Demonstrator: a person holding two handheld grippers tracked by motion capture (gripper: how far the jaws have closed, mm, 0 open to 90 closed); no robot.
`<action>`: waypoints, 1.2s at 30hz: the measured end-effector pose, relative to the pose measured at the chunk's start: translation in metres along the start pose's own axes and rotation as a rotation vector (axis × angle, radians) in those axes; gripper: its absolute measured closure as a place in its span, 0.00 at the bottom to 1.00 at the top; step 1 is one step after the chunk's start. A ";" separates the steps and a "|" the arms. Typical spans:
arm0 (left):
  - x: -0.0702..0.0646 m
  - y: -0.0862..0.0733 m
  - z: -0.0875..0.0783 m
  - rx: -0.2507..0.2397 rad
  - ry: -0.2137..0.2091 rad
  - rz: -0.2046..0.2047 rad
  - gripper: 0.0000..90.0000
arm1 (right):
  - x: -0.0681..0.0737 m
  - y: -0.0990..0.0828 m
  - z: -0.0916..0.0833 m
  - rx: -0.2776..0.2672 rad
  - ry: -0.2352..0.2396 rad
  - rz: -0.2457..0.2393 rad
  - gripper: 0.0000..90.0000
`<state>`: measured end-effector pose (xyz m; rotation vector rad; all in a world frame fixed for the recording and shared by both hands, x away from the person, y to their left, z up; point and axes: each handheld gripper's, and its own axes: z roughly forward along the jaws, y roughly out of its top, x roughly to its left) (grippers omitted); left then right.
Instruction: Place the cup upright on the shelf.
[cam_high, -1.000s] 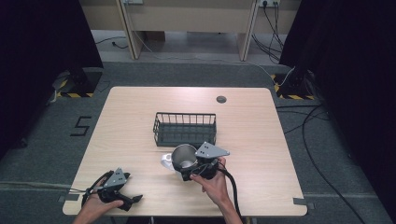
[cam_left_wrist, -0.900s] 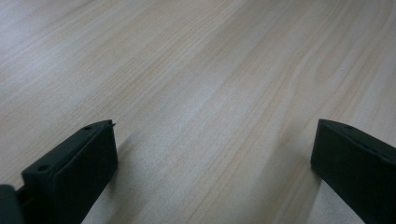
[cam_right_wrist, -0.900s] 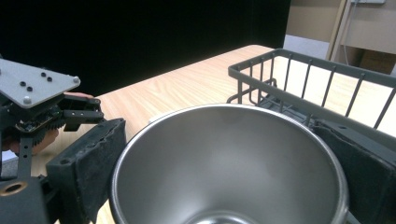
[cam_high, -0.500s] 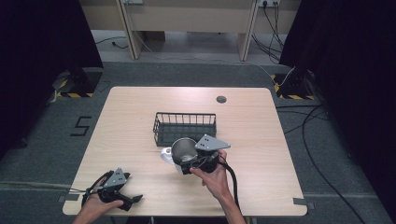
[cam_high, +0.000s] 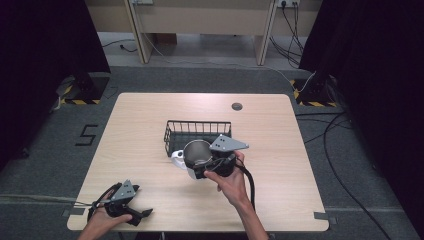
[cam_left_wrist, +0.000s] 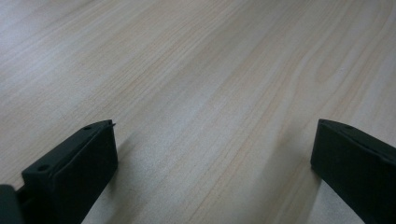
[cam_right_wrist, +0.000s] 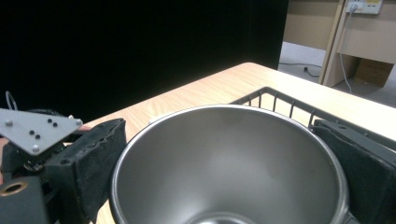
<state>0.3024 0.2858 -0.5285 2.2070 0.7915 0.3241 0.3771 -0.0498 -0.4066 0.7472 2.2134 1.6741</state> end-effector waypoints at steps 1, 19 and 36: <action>0.000 0.000 0.000 -0.001 0.000 0.000 0.00 | -0.001 0.005 -0.001 -0.001 0.000 0.001 0.07; 0.000 0.000 0.000 -0.002 -0.001 -0.004 0.00 | -0.019 0.047 -0.004 -0.010 -0.024 -0.002 0.07; 0.000 0.000 0.000 0.000 0.000 -0.003 0.00 | -0.050 0.065 0.010 -0.018 -0.070 -0.001 0.07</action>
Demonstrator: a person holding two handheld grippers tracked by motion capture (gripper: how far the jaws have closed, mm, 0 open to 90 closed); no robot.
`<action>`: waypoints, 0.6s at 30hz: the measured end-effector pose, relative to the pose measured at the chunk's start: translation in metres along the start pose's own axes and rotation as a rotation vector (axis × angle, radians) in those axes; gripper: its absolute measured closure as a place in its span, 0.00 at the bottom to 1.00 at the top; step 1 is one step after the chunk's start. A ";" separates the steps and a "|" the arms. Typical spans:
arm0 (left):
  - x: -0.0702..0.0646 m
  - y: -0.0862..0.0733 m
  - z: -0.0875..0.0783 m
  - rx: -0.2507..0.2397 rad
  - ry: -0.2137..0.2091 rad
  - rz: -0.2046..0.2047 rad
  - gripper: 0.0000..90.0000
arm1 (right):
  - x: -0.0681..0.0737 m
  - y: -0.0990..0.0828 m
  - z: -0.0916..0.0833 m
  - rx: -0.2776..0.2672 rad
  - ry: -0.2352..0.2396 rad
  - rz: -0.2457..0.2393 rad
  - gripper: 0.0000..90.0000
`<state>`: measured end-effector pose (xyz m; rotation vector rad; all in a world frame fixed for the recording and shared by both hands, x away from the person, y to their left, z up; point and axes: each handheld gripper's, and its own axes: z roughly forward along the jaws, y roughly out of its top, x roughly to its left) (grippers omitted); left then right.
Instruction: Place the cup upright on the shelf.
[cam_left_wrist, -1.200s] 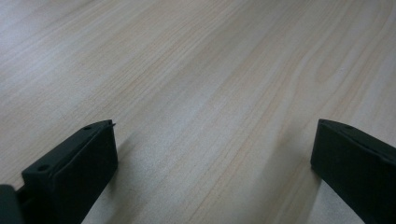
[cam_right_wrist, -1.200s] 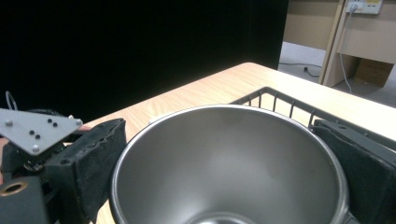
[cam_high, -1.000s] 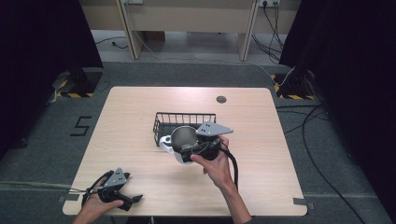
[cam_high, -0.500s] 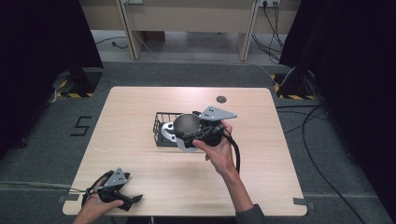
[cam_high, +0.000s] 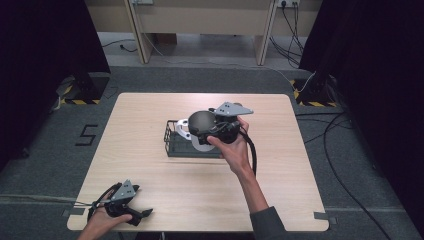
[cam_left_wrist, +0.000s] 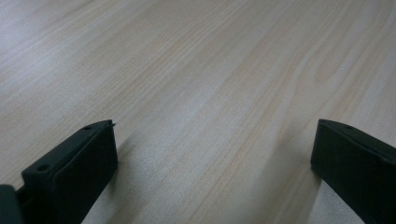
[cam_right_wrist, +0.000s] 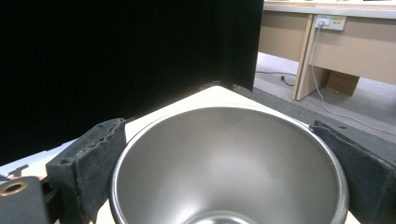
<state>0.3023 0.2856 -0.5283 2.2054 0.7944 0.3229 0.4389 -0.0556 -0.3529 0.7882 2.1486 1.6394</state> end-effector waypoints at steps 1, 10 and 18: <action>0.000 0.000 0.000 0.000 0.000 0.000 0.00 | -0.005 0.001 0.004 -0.001 -0.007 -0.002 0.07; 0.000 0.000 0.000 0.000 0.000 0.001 0.00 | -0.023 0.002 0.015 0.000 -0.029 -0.004 0.07; 0.000 0.000 0.000 0.000 0.000 0.000 0.00 | -0.037 -0.004 0.027 0.009 -0.031 -0.001 0.07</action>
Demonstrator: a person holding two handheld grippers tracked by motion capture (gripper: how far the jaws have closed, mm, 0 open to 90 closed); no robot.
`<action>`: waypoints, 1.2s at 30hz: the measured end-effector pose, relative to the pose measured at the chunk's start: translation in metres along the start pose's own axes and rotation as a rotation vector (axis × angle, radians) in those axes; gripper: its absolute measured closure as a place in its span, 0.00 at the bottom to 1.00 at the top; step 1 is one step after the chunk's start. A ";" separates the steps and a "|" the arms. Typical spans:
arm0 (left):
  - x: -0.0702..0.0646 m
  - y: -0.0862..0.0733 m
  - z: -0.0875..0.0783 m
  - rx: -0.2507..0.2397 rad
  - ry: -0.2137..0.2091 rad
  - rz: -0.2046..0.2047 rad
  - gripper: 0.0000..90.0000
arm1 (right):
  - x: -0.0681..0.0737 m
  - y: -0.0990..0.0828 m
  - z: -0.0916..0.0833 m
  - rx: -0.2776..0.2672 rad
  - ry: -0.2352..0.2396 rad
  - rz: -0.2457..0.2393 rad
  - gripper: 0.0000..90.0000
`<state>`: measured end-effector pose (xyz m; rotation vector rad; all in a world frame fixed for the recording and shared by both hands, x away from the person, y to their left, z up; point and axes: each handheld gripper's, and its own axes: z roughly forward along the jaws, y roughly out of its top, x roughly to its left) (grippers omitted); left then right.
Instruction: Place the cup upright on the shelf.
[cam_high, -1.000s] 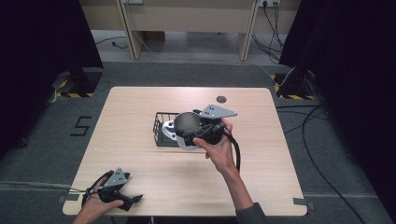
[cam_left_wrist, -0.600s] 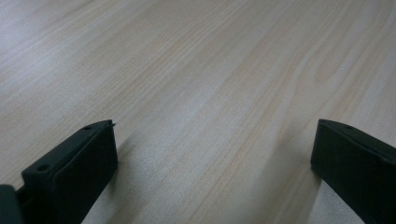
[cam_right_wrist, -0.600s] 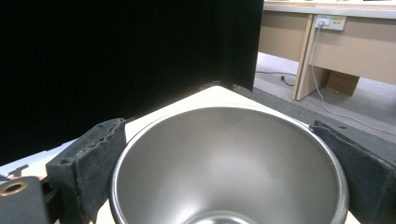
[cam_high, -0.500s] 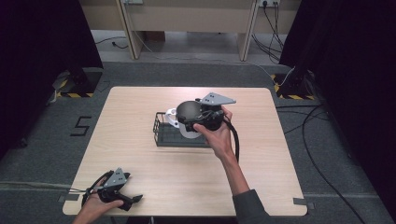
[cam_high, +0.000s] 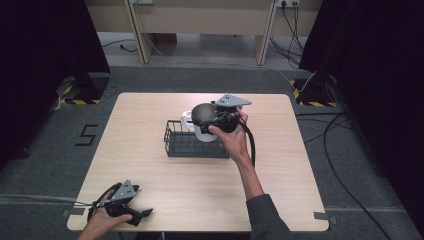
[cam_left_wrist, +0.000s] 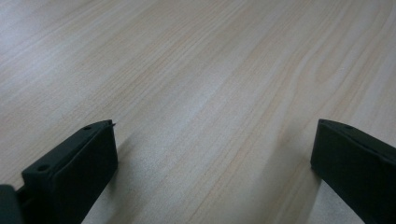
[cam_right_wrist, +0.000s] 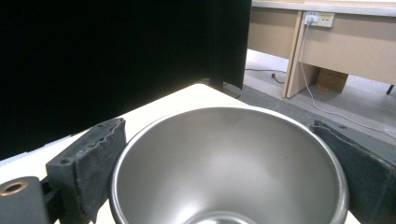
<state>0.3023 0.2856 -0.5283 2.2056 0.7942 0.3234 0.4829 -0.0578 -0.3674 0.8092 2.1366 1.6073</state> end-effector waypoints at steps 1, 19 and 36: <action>0.000 0.000 0.000 -0.001 -0.001 -0.001 0.00 | -0.001 0.000 0.001 -0.001 0.001 -0.001 0.07; 0.000 0.000 0.000 -0.003 -0.001 -0.001 0.00 | -0.010 -0.008 0.018 0.021 -0.013 -0.003 0.07; 0.000 0.000 0.000 -0.003 -0.001 0.000 0.00 | -0.017 -0.025 0.025 0.045 -0.022 0.012 0.07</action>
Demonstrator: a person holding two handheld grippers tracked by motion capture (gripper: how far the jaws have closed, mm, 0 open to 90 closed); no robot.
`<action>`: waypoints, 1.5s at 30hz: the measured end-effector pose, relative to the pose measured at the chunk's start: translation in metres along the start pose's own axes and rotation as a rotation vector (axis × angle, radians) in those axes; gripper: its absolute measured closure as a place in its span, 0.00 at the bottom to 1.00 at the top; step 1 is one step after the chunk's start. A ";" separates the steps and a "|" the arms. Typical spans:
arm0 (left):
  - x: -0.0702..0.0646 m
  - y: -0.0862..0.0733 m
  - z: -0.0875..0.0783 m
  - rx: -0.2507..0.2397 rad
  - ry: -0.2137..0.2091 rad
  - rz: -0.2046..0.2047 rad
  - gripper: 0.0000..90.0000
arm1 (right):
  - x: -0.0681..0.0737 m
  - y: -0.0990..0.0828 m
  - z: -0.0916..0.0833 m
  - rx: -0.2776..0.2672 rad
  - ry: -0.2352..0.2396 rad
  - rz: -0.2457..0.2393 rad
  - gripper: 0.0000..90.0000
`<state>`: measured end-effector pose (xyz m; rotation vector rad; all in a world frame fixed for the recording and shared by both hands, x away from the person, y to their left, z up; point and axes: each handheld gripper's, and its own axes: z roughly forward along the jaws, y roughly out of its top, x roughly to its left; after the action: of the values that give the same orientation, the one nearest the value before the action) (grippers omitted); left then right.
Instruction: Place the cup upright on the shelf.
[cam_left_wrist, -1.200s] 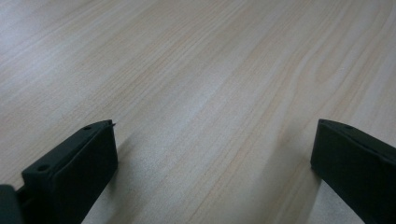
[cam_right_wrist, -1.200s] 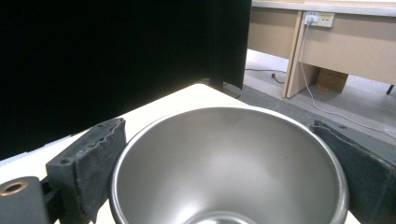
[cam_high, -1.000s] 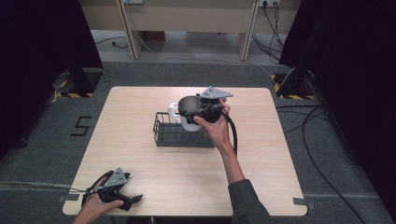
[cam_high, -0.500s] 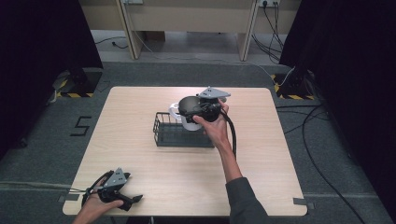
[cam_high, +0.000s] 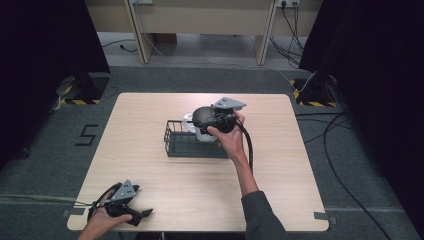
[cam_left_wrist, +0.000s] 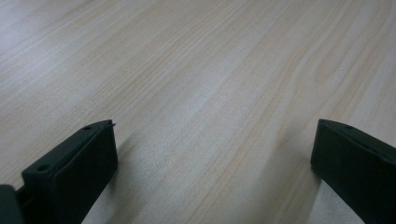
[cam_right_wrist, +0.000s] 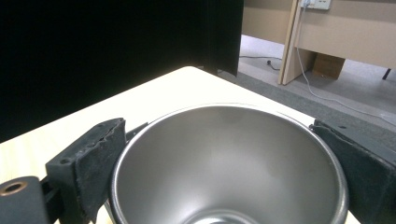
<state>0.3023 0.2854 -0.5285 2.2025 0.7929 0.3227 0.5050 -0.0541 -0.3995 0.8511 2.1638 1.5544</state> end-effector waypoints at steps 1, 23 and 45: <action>0.000 0.000 0.000 0.000 0.000 0.000 0.00 | 0.000 -0.002 0.001 0.004 0.003 0.000 0.07; 0.000 0.000 0.000 0.002 0.000 0.002 0.00 | -0.001 -0.020 0.010 0.093 0.005 0.007 0.06; 0.000 0.000 0.000 0.002 0.002 0.000 0.00 | 0.004 -0.003 -0.015 0.007 -0.018 -0.004 0.18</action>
<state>0.3018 0.2852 -0.5285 2.2040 0.7944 0.3240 0.4922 -0.0627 -0.3968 0.8594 2.1584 1.5329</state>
